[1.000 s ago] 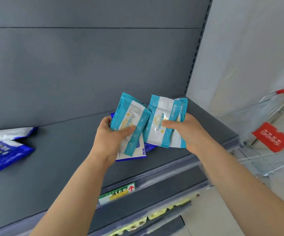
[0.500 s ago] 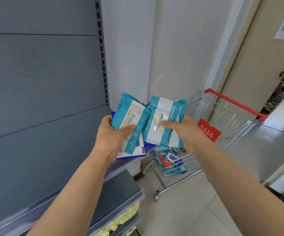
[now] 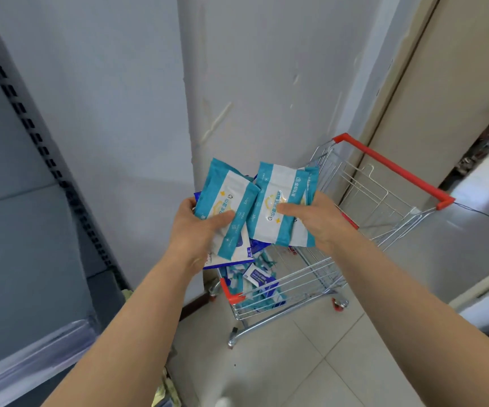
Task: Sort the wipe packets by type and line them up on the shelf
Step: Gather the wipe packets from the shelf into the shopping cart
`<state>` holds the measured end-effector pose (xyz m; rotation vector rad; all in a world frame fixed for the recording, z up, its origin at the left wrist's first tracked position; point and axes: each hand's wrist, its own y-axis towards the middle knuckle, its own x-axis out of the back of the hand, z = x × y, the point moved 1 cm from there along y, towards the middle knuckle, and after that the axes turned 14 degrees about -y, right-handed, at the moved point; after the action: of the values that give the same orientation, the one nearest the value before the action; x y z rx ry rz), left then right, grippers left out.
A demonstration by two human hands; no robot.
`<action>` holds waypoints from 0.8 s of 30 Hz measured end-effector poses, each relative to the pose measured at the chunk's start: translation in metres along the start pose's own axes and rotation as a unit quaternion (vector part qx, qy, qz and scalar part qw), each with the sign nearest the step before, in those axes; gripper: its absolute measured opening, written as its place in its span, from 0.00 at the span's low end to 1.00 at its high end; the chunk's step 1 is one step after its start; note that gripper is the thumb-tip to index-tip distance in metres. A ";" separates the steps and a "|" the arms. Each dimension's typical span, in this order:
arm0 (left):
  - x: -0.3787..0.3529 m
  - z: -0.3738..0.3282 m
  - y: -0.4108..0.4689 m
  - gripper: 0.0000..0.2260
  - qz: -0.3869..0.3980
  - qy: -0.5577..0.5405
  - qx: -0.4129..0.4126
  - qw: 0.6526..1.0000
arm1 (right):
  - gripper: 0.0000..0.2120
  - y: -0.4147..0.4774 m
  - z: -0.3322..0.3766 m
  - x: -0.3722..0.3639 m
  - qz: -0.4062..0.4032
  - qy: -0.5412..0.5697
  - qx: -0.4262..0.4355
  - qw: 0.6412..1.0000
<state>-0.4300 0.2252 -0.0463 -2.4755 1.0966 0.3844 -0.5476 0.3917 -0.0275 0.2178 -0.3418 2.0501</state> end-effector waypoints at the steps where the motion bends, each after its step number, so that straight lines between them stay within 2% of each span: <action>1: -0.005 0.011 0.016 0.23 -0.005 -0.001 0.011 1.000 | 0.10 0.016 -0.010 0.004 0.002 -0.002 -0.011 1.000; 8: -0.026 0.085 0.135 0.27 -0.048 -0.008 0.087 0.995 | 0.09 0.138 -0.083 0.009 0.037 -0.007 -0.101 0.994; 13: -0.023 0.135 0.207 0.34 -0.099 -0.015 0.132 0.986 | 0.11 0.223 -0.138 -0.005 0.076 -0.026 -0.156 0.984; 17: -0.017 0.180 0.255 0.25 -0.151 -0.010 0.139 0.979 | 0.11 0.288 -0.182 -0.022 0.123 -0.048 -0.183 0.974; 24: 0.003 0.268 0.332 0.20 -0.251 -0.048 0.143 0.956 | 0.14 0.394 -0.274 -0.061 0.212 -0.082 -0.218 0.949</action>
<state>-0.7008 0.1459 -0.3658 -2.3335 0.4163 0.1719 -0.8670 0.2519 -0.3631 0.0415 -1.0059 2.3140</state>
